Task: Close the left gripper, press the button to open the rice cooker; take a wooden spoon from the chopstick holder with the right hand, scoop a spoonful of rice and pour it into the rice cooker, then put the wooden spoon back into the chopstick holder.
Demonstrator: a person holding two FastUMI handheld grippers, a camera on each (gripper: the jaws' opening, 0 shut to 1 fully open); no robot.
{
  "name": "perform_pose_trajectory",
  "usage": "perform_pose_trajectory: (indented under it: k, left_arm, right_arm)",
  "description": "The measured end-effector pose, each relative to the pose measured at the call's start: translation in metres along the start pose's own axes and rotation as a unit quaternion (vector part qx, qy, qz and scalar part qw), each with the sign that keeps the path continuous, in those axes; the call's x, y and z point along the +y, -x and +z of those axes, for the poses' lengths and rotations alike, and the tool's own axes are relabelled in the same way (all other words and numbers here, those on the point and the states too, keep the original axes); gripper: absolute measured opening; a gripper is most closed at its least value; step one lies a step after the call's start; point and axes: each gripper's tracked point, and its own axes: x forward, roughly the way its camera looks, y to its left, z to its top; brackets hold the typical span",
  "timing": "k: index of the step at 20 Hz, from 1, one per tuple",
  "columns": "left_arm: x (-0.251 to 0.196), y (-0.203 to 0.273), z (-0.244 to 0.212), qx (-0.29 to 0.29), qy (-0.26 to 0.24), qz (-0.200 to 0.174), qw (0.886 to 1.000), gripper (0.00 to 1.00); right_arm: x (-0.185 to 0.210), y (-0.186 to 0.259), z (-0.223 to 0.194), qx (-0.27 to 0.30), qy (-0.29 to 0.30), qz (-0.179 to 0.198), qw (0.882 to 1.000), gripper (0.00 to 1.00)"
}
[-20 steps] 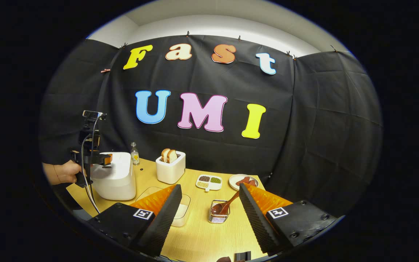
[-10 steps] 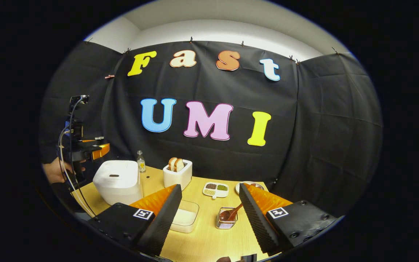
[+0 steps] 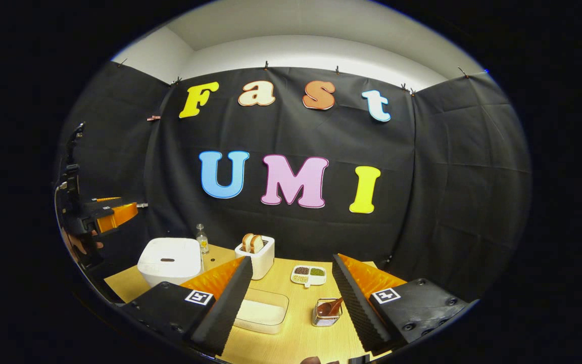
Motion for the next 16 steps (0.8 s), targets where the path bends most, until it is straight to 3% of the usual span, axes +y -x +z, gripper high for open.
perform_pose_trajectory:
  k: [8, 16]
  left_arm:
    - [0.006, 0.039, 0.004, 0.005, 0.009, 0.006, 1.000, 0.96]
    - [0.020, 0.050, 0.001, 0.010, 0.016, 0.017, 1.000, 0.96]
  right_arm:
    - [-0.003, -0.004, 0.011, -0.023, -0.001, -0.034, 0.999, 0.98]
    - [-0.003, -0.004, 0.003, -0.015, 0.001, -0.043, 0.999, 0.98]
